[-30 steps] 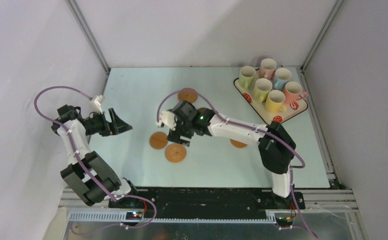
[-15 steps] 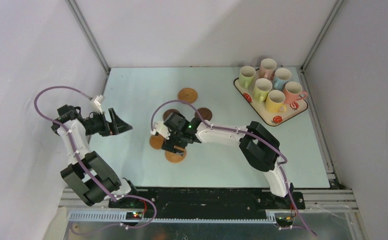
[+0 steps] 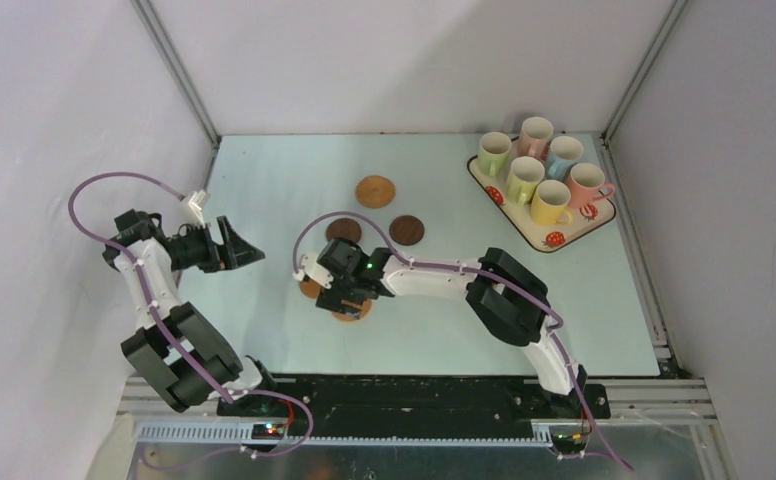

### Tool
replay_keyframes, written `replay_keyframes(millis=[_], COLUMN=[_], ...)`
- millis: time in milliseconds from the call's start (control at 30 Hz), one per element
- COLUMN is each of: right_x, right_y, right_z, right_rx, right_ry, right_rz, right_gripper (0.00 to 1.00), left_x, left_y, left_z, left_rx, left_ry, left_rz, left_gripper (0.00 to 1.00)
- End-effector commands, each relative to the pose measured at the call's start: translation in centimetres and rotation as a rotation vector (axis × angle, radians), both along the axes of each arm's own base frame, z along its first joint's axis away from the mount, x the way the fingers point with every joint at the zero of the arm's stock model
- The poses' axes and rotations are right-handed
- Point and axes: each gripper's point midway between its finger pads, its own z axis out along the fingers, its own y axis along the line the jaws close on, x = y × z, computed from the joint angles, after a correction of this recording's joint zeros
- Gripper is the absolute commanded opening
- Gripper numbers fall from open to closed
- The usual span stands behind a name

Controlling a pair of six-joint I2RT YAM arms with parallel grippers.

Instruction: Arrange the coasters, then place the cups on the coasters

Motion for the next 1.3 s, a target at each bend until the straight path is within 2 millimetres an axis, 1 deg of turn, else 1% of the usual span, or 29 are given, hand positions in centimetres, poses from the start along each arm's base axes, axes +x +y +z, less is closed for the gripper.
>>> replay_keyframes(millis=[0, 33, 167, 300, 333, 467, 700, 800, 1067, 1133, 1267], right_x=[2.6, 2.7, 4.2, 4.5, 4.4, 4.5, 4.5, 4.0, 3.9, 4.5, 6.4], right_y=[-3.0, -3.5, -5.5, -7.0, -7.3, -8.1, -8.8, -8.8, -8.2, -8.1, -7.6], right_z=[-1.9, -1.8, -1.4, -1.0, -1.2, -1.2, -1.1, -0.6, -0.4, -0.2, 1.4], right_rx=[-0.098, -0.100, -0.101, -0.104, -0.111, -0.111, -0.105, -0.087, -0.075, -0.070, -0.036], right_ry=[-0.051, -0.045, -0.024, -0.014, -0.012, 0.005, 0.033, 0.050, 0.030, 0.004, -0.065], right_rz=[-0.066, -0.071, -0.114, -0.116, -0.115, -0.118, -0.119, -0.100, -0.086, -0.104, -0.151], right_gripper=[0.84, 0.84, 0.83, 0.83, 0.83, 0.83, 0.82, 0.82, 0.82, 0.82, 0.83], left_x=[0.5, 0.5, 0.5, 0.5, 0.5, 0.5, 0.4, 0.4, 0.4, 0.4, 0.4], left_y=[0.2, 0.2, 0.2, 0.1, 0.2, 0.2, 0.1, 0.1, 0.1, 0.1, 0.2], left_z=[1.6, 1.6, 1.6, 1.6, 1.6, 1.6, 1.6, 1.6, 1.6, 1.6, 1.6], left_rx=[0.009, 0.008, 0.004, 0.000, 0.001, 0.000, 0.003, 0.004, 0.003, 0.004, 0.002], left_ry=[-0.070, -0.069, -0.070, -0.068, -0.067, -0.066, -0.066, -0.067, -0.066, -0.068, -0.067], left_rz=[-0.010, -0.011, -0.014, -0.016, -0.016, -0.016, -0.014, -0.015, -0.015, -0.015, -0.014], left_gripper=[0.98, 0.98, 0.98, 0.98, 0.98, 0.98, 0.98, 0.98, 0.98, 0.98, 0.98])
